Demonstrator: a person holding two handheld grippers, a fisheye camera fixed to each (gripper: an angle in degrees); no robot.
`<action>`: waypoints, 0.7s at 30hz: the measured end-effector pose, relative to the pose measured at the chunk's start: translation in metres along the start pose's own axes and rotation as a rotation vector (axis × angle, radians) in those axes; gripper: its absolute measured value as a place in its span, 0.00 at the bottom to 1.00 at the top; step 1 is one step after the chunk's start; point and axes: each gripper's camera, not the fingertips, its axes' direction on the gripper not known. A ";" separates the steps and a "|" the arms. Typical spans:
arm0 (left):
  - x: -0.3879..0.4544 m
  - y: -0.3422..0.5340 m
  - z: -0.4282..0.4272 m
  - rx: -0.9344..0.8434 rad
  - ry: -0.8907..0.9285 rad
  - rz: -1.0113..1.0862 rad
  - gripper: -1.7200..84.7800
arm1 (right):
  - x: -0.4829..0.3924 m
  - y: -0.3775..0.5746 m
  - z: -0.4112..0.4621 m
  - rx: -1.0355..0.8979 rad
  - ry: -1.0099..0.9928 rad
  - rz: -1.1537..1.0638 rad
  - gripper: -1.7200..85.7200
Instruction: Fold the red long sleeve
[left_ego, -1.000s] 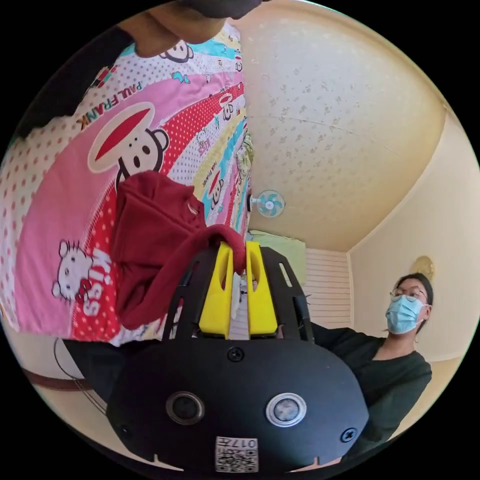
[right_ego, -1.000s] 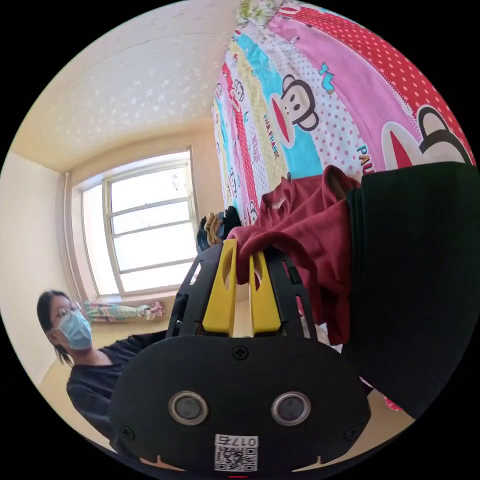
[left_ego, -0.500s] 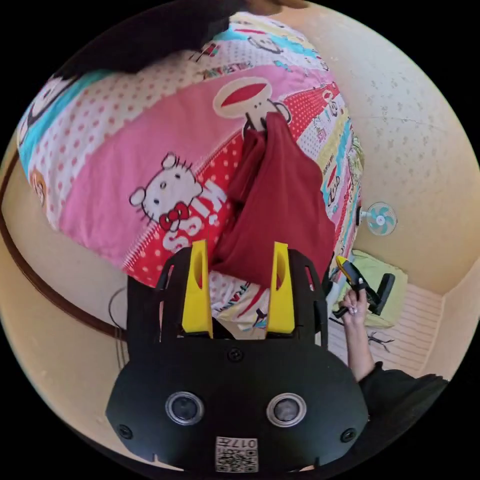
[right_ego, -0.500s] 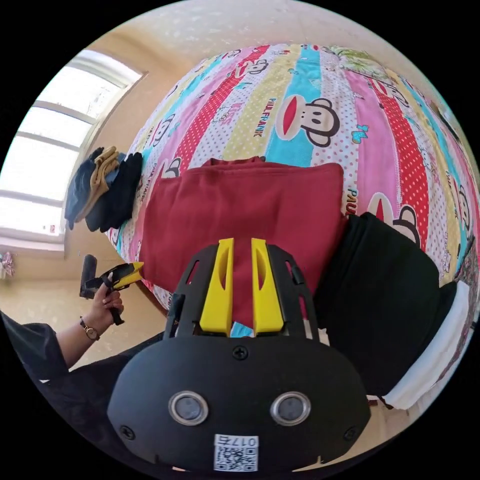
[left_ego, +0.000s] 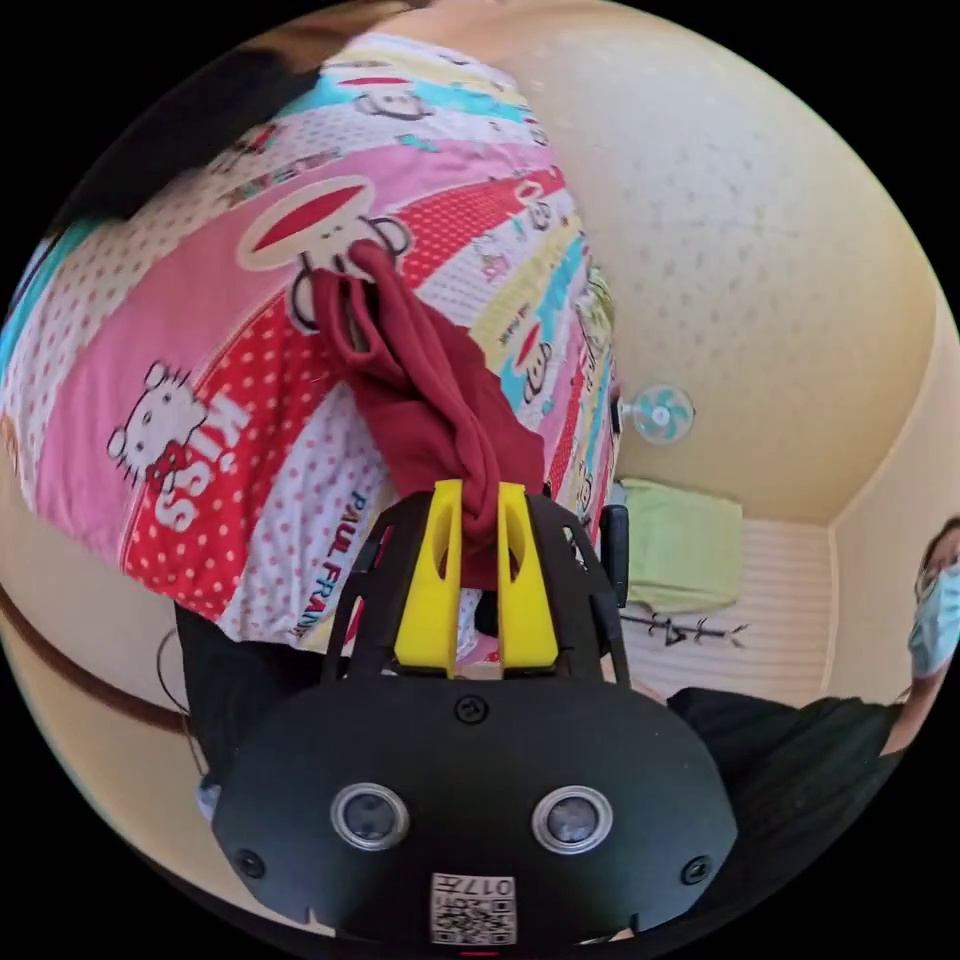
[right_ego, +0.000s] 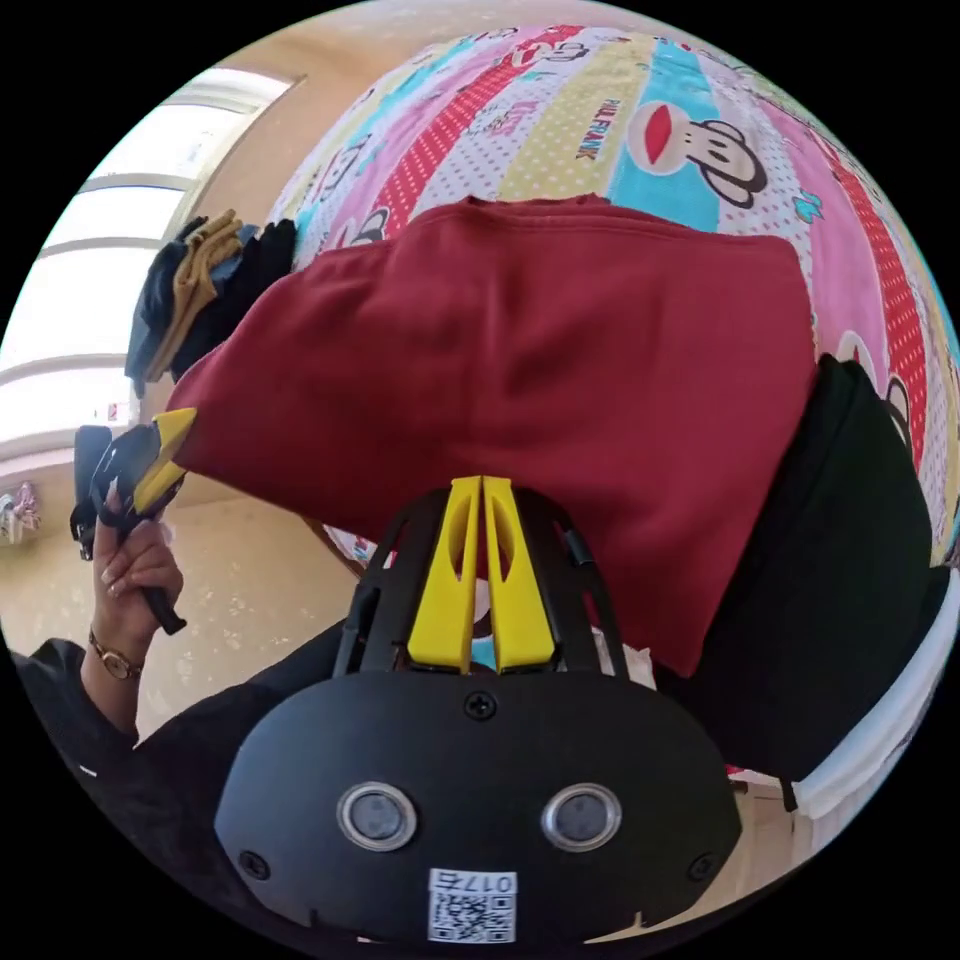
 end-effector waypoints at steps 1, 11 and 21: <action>0.034 0.000 0.015 -0.040 -0.022 0.120 0.09 | 0.008 0.010 -0.008 0.008 -0.011 0.013 0.03; 0.126 0.065 0.199 -0.437 0.005 0.421 0.13 | 0.129 0.133 -0.072 -0.047 -0.031 0.200 0.03; -0.014 0.079 0.149 -0.195 -0.075 -0.029 0.26 | 0.208 0.153 -0.067 0.060 -0.736 0.422 0.16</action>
